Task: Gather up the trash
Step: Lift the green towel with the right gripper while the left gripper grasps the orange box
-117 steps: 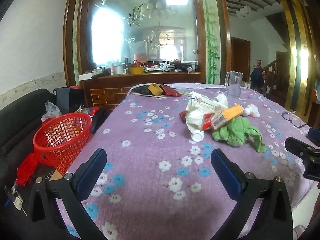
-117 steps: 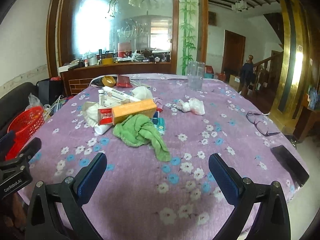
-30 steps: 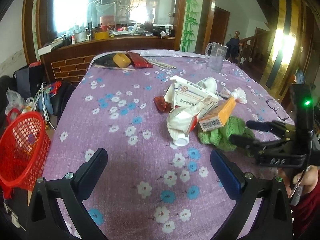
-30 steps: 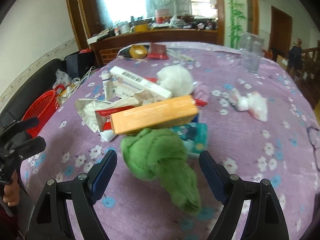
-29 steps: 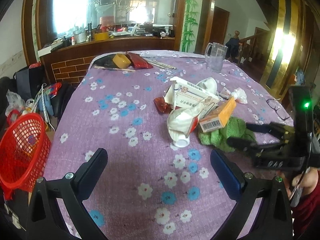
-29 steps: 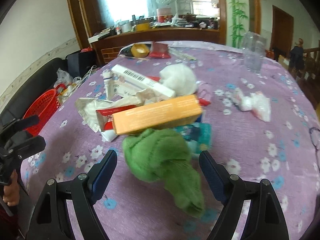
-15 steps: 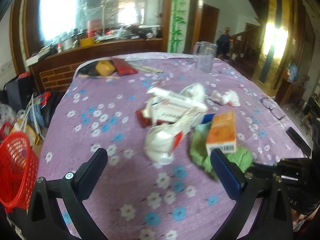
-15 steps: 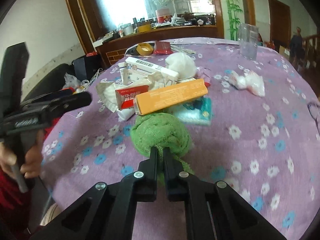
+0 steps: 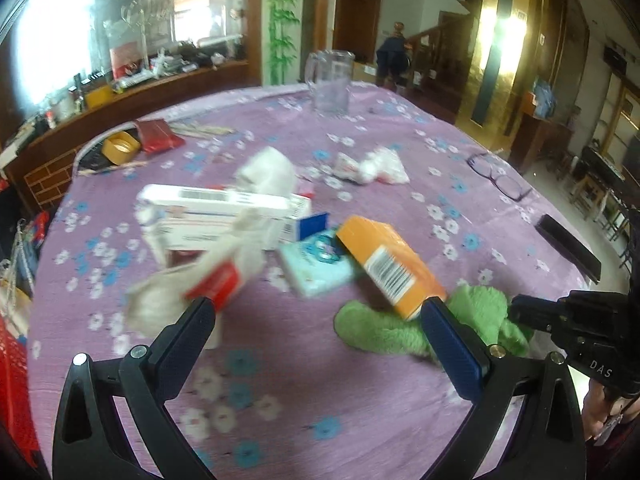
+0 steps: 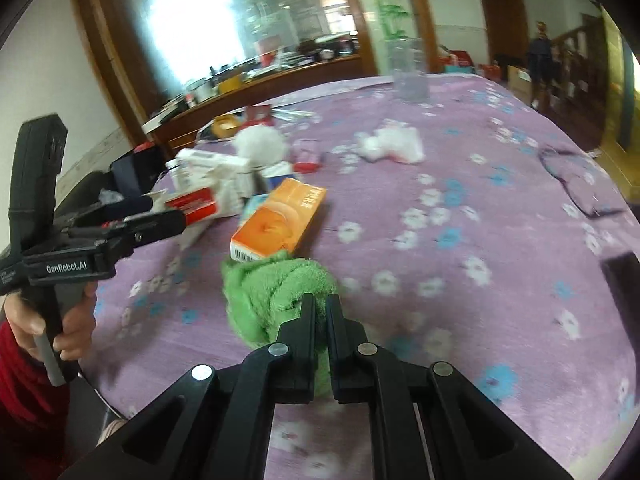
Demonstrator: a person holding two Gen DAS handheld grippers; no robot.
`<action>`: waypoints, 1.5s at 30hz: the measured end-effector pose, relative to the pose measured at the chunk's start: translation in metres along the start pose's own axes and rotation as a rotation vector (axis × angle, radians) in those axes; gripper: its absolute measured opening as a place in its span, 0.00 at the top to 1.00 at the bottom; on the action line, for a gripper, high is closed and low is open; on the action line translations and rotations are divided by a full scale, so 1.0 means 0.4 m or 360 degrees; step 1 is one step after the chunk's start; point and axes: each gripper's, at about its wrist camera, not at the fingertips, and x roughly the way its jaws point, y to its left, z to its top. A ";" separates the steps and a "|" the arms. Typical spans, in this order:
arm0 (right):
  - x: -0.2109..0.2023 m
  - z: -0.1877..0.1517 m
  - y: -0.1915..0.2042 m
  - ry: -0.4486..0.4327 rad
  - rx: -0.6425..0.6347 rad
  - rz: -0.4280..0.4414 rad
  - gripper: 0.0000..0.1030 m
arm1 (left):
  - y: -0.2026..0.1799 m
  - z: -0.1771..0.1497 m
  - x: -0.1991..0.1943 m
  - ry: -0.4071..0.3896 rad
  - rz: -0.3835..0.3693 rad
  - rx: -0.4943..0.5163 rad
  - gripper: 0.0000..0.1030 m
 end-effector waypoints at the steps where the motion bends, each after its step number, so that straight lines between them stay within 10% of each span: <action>1: -0.009 -0.004 -0.013 -0.0007 0.0013 -0.0012 0.93 | -0.013 0.005 0.012 0.0022 -0.0027 -0.0004 0.01; 6: -0.057 -0.009 -0.064 -0.0079 0.0042 -0.0081 0.92 | -0.044 0.028 0.040 0.0065 -0.0099 -0.0037 0.01; 12: -0.075 0.007 -0.077 -0.0178 -0.0005 0.0056 0.19 | -0.015 0.054 0.042 0.0063 -0.0106 -0.0159 0.01; 23: 0.137 0.031 0.041 0.0155 -0.0214 0.0310 0.21 | 0.041 0.060 -0.014 -0.0001 -0.0043 -0.0220 0.01; 28: 0.103 -0.005 0.082 0.0121 -0.0317 0.0228 0.48 | 0.022 0.061 -0.008 0.0020 -0.0073 -0.0211 0.01; 45: -0.156 -0.066 -0.120 -0.0202 0.0027 0.0198 0.49 | -0.106 0.056 0.185 0.0397 -0.0147 -0.0369 0.16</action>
